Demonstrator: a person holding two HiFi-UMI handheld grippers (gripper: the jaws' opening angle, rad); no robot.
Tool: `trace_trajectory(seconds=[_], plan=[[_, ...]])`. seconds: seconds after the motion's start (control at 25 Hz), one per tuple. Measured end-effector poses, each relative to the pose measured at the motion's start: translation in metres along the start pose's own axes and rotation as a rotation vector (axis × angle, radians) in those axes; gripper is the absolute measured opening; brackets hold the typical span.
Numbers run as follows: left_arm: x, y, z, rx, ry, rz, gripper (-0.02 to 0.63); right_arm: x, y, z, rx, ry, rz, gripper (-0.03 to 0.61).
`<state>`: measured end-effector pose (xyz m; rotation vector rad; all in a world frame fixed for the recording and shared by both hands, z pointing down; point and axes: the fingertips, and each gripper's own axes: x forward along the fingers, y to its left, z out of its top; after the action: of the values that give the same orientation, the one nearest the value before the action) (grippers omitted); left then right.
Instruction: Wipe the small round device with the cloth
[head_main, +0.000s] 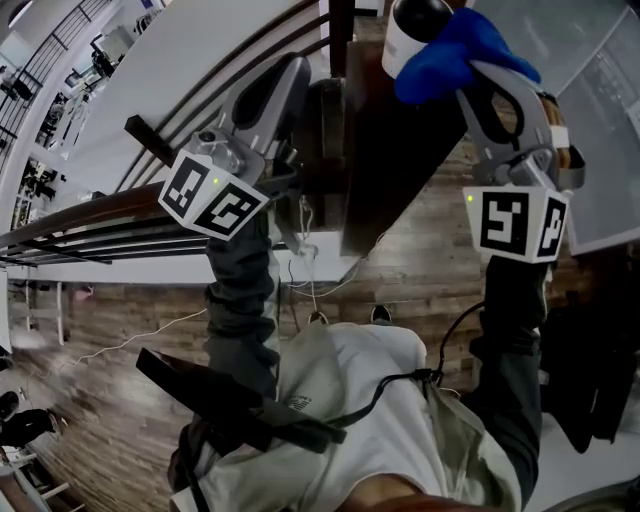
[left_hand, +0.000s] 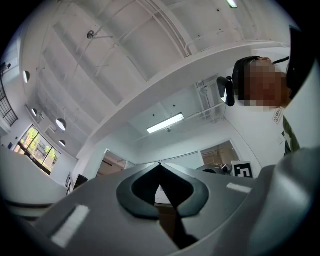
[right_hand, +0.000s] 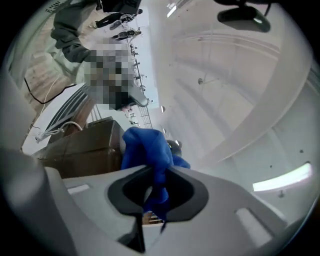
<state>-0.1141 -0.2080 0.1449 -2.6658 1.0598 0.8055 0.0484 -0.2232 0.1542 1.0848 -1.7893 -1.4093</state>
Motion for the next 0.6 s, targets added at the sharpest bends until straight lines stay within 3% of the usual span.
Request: trace_trajectory(seconds=[0.2,0.36,0.48,0.6], plan=[[0.000,-0.013,-0.012,-0.016,0.003,-0.024,-0.003,0.013,-0.039,-0.021,0.100,-0.006,-0.123,0.063],[0.005,-0.021,-0.012,-0.023,0.008,-0.037,-0.003,0.024,-0.069,0.004,0.091,-0.036,-0.199,0.063],[0.004,-0.027,-0.007,-0.025,0.011,-0.034,-0.003,0.022,-0.060,0.027,0.023,-0.058,-0.213,0.063],[0.002,-0.028,-0.012,-0.024,0.023,-0.029,-0.003,0.010,-0.038,0.025,0.010,-0.059,-0.199,0.063]])
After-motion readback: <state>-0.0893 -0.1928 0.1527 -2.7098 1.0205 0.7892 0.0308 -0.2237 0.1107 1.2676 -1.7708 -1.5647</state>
